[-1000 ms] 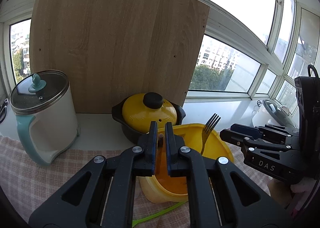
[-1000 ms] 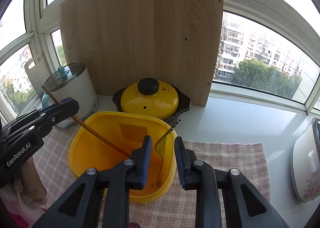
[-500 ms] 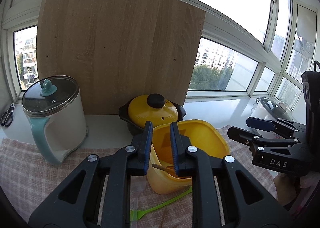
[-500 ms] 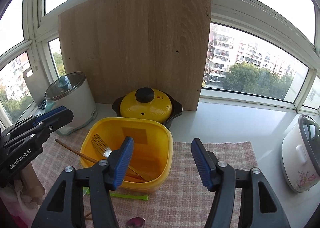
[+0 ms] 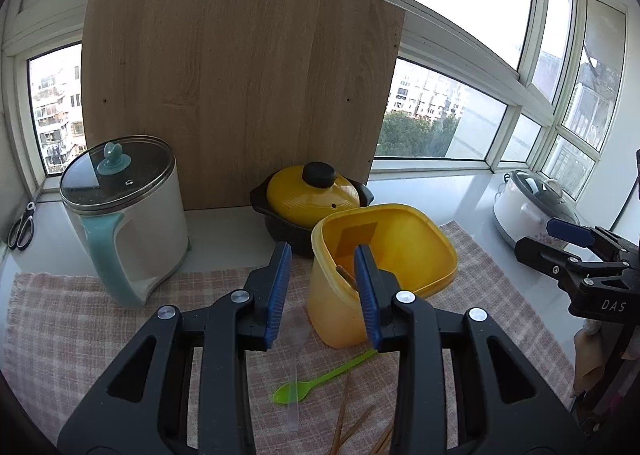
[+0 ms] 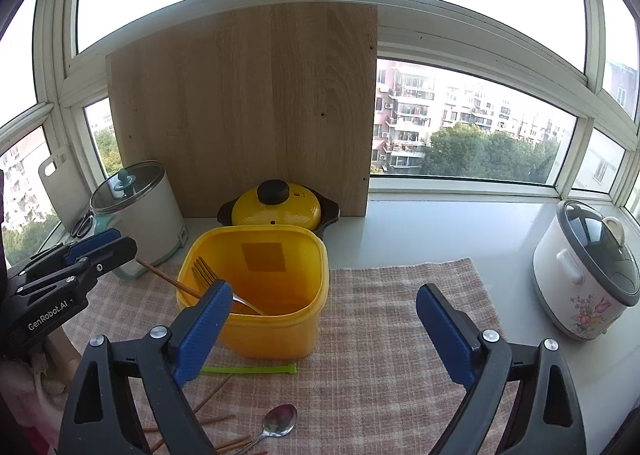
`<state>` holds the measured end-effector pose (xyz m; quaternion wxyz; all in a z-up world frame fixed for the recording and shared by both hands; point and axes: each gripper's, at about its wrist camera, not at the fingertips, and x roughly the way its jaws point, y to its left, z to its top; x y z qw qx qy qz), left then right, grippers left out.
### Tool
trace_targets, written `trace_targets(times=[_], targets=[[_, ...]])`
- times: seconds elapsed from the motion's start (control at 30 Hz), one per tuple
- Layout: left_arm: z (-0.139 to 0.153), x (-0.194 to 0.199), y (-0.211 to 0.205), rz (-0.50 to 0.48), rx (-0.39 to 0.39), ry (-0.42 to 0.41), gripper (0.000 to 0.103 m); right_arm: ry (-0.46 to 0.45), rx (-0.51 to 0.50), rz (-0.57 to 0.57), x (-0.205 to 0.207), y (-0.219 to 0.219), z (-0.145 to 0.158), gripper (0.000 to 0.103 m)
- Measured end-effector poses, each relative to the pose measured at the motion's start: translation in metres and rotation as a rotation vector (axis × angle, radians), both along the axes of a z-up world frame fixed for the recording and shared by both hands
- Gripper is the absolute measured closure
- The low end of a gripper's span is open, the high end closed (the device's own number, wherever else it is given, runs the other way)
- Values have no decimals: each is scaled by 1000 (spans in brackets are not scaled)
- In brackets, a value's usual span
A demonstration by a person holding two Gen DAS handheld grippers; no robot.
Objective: Organize utensils
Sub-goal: 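Move both tools back toward the remaining utensils on the cloth, then grasp a chopstick with the left tool while the right tool grasps a metal spoon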
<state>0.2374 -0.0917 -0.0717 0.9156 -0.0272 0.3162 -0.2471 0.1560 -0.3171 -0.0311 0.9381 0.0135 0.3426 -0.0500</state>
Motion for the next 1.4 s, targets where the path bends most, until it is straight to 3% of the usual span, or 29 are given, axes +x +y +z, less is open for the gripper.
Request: trace_targets(times=[0.13,0.4,0.5,0.83,0.93,1.27,1.4], targets=[[-10,3,23,-19,19,58,71,-4,18,-8,-21,-3,4,0],[-49,0,45,-79,96,224,71,103,53,-17,-46,-6,-12,0],[-63,-8,48,-103,103,287,71,153,113,-30,-54,-9,-28,1],[-98,-43,36,-209,103,452,71,341,273,-2,-54,-4,-88,17],[-106,-49,26,-247,104,492,71,410,347,-3,-48,-6,-109,25],[-129,-53,4,-292,126,565,71,570,456,-18,-19,1,-162,48],[-136,-50,1,-286,128,579,71,600,473,-43,-13,1,-175,51]])
